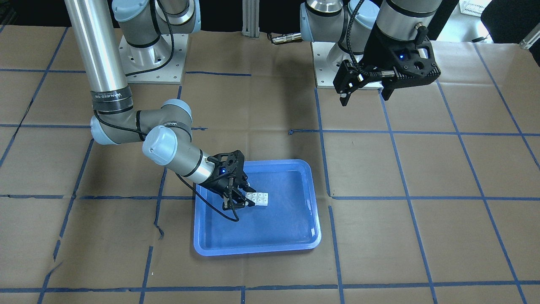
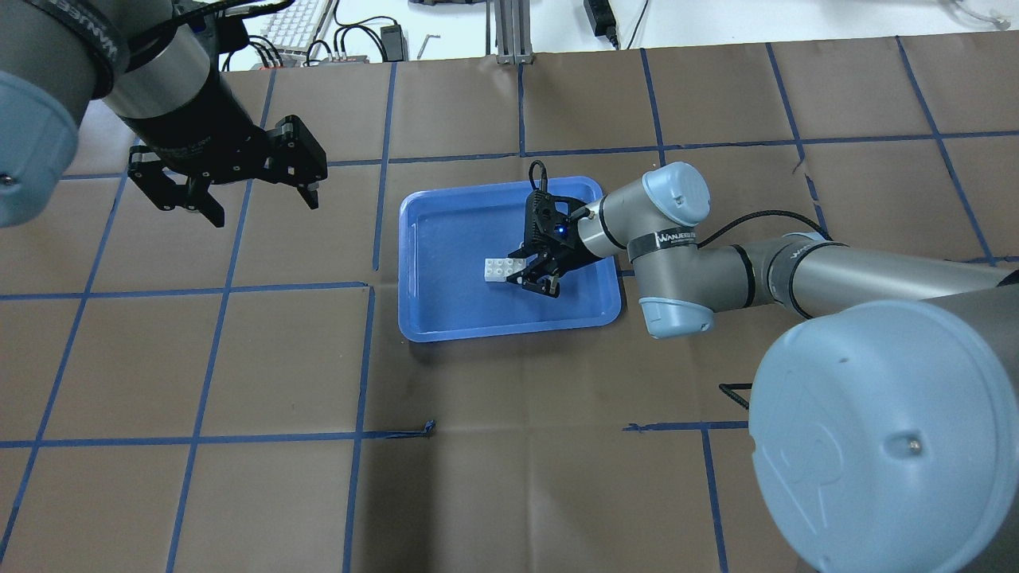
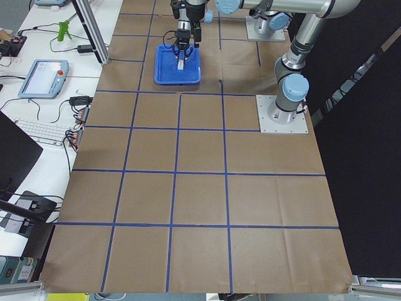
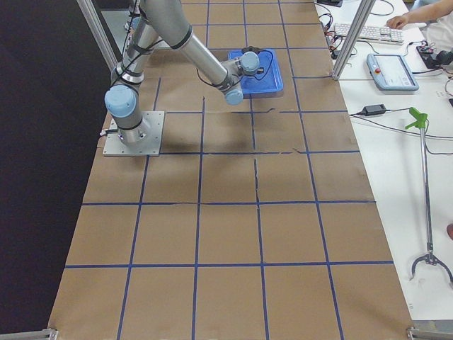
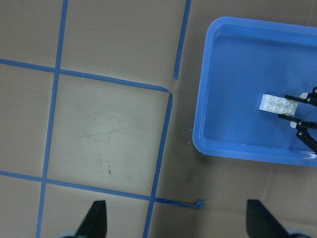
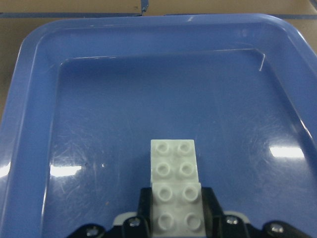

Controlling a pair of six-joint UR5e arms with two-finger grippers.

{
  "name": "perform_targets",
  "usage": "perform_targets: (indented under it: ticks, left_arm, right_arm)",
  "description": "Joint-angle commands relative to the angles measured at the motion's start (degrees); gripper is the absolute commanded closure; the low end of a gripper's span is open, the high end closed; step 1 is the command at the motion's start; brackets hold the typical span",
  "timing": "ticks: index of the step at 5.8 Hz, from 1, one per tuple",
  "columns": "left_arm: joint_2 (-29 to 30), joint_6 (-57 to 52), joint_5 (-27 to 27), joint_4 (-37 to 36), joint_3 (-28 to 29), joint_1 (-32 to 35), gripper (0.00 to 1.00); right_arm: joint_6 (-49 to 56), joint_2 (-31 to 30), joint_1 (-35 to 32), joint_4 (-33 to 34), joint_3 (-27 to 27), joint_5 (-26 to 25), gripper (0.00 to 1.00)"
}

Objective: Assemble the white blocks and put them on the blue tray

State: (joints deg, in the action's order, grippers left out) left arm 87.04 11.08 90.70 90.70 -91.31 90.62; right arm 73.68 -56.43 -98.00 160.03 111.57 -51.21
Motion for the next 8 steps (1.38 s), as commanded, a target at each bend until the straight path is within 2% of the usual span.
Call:
perform_targets:
  ticks: [1,4,6,8]
  left_arm:
    - [0.0,-0.1,-0.1,0.0,0.0,0.1,0.01]
    - [-0.1,-0.2,-0.1,0.0,0.0,0.0,0.01]
    - [-0.2,-0.3,-0.1,-0.1,-0.1,0.0,0.01]
    - [-0.4,-0.5,-0.1,-0.1,-0.1,0.0,0.01]
  right_arm:
    - [-0.3,0.0,0.0,0.0,0.0,0.1,0.63]
    - [-0.4,0.0,0.0,-0.1,0.1,0.1,0.60]
    - [-0.5,0.0,0.0,-0.1,0.1,0.1,0.46]
    - [-0.5,0.0,0.0,-0.2,0.1,0.1,0.39]
